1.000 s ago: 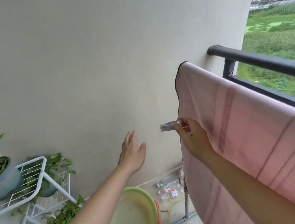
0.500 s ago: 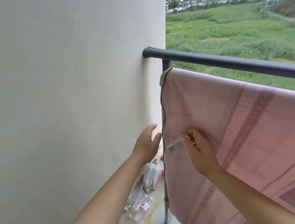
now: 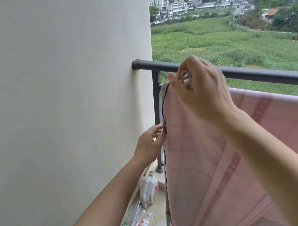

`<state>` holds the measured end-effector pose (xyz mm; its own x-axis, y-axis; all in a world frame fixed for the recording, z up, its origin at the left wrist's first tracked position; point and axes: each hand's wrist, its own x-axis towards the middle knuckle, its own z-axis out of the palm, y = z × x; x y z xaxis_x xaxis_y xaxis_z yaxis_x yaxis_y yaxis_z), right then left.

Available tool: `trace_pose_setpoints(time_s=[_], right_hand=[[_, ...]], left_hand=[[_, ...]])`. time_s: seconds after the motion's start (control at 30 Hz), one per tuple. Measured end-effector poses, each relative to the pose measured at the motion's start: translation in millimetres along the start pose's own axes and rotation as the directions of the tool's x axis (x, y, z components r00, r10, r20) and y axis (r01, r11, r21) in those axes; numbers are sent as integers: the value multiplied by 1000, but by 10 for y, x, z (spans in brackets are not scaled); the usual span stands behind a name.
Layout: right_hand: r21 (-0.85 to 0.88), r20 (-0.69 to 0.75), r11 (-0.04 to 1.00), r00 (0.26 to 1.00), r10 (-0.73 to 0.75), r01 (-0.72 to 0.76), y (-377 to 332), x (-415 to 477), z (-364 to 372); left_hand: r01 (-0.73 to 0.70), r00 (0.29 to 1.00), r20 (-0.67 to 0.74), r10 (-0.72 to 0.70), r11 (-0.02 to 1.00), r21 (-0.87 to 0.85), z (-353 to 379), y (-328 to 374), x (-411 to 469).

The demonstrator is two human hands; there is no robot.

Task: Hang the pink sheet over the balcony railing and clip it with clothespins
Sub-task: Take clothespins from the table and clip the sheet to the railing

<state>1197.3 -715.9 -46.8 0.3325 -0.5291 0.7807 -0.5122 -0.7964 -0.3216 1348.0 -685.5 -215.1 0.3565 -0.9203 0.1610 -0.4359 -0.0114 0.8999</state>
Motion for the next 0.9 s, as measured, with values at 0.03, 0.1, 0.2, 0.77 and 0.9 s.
trace_pose_setpoints(time_s=[0.03,0.1,0.2,0.77,0.9], right_hand=[[-57,47,998,999,23,-21,-1,93,-20],[-130,207,986,970,129,-103,4,210,-32],[-114,303,974,927,223,-198,0,262,-11],[-60,457,970,858,236,-235,-67,709,291],[93,477,937,841,256,-338,-3,658,146]], left_hand=[[-20,1000,-18,20,1000,-11,-27,58,-1],[-61,997,-49,59,997,-47,-41,137,-34],[-84,991,-113,72,990,-110,-14,162,-99],[6,984,-168,-65,943,-332,-79,-80,65],[89,994,-29,-109,915,-393,-108,-126,151]])
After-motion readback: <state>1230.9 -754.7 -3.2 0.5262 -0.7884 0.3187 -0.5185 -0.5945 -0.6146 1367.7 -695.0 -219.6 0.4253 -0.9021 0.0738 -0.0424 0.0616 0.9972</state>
